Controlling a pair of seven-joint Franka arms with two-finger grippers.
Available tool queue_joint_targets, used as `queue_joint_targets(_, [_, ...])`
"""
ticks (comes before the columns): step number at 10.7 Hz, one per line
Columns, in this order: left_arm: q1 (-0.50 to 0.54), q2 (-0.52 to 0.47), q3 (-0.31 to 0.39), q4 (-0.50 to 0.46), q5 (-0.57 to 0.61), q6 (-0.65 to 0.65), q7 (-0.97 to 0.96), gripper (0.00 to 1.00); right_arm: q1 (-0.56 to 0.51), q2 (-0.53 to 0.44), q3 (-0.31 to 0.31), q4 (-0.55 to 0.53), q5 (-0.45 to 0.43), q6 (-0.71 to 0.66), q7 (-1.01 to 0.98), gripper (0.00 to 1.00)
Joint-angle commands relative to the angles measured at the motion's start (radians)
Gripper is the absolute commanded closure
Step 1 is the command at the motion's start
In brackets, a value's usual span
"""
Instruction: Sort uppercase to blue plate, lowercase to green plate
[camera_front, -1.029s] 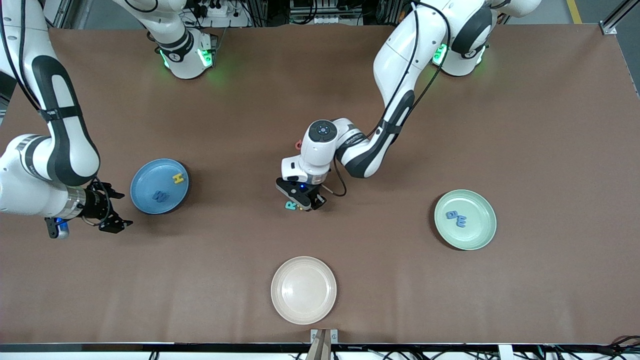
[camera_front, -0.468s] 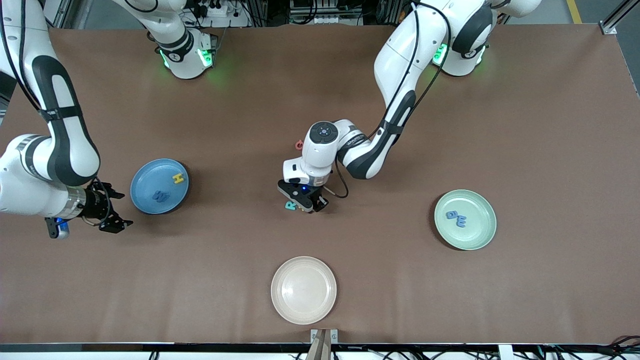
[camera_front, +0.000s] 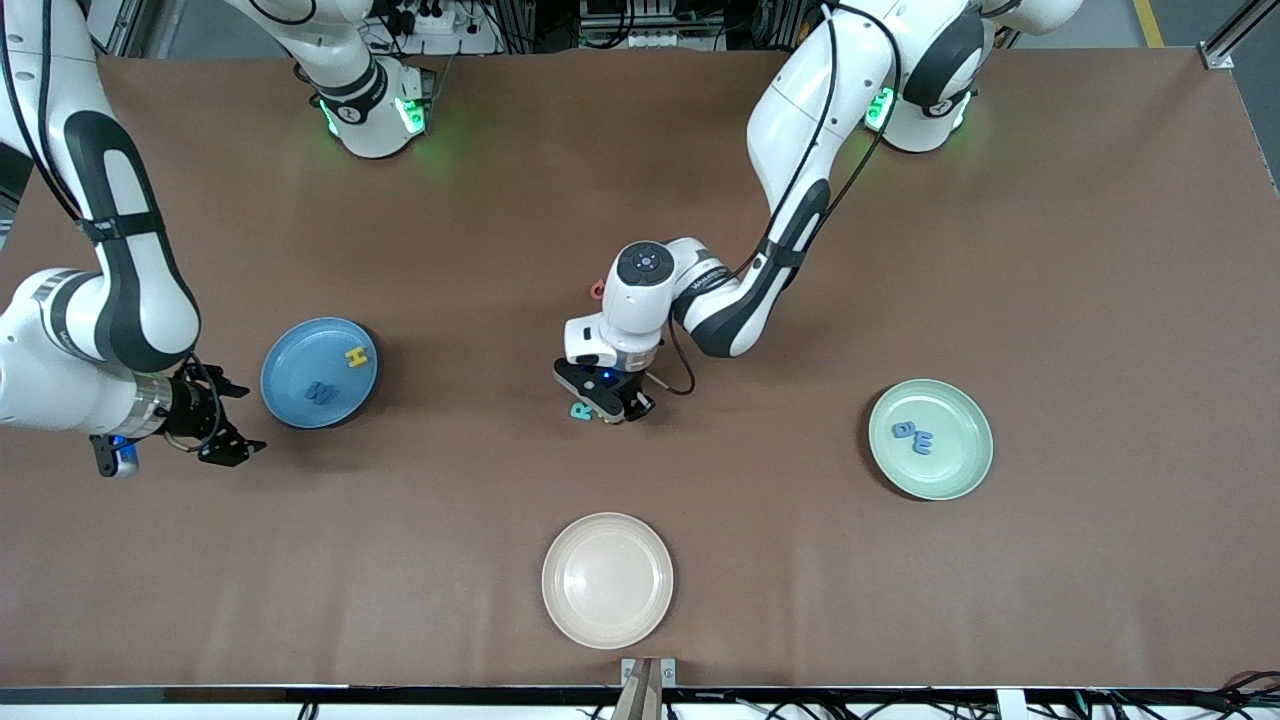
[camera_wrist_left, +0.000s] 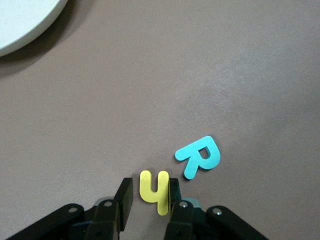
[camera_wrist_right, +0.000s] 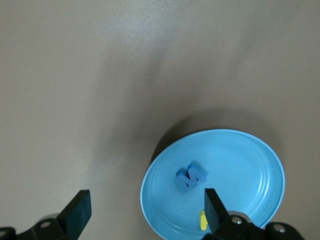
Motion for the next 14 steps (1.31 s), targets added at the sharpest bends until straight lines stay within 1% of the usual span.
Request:
queue_joint_targets(1, [-0.011,0.028,0.018,0.034,0.023,-0.02,-0.012,0.65,0.017,0.011,0.003,0.012,0.014,-0.003,0.0,0.0])
queue_joint_targets(4, [-0.013,0.039,0.018,0.051,0.023,-0.018,-0.015,0.69,0.018,0.014,0.004,0.012,0.014,-0.001,0.002,0.0])
queue_joint_targets(10, [-0.013,0.039,0.018,0.051,0.023,-0.02,-0.014,0.74,0.034,0.02,0.004,0.012,0.014,0.01,0.014,0.0])
queue_joint_targets(13, [-0.013,0.036,0.02,0.051,0.023,-0.032,-0.014,0.79,0.058,0.029,0.003,0.006,0.012,0.039,0.061,0.0])
queue_joint_targets(14, [-0.012,0.031,0.02,0.051,0.023,-0.041,-0.012,0.8,0.069,0.034,0.003,0.008,0.012,0.049,0.083,0.0])
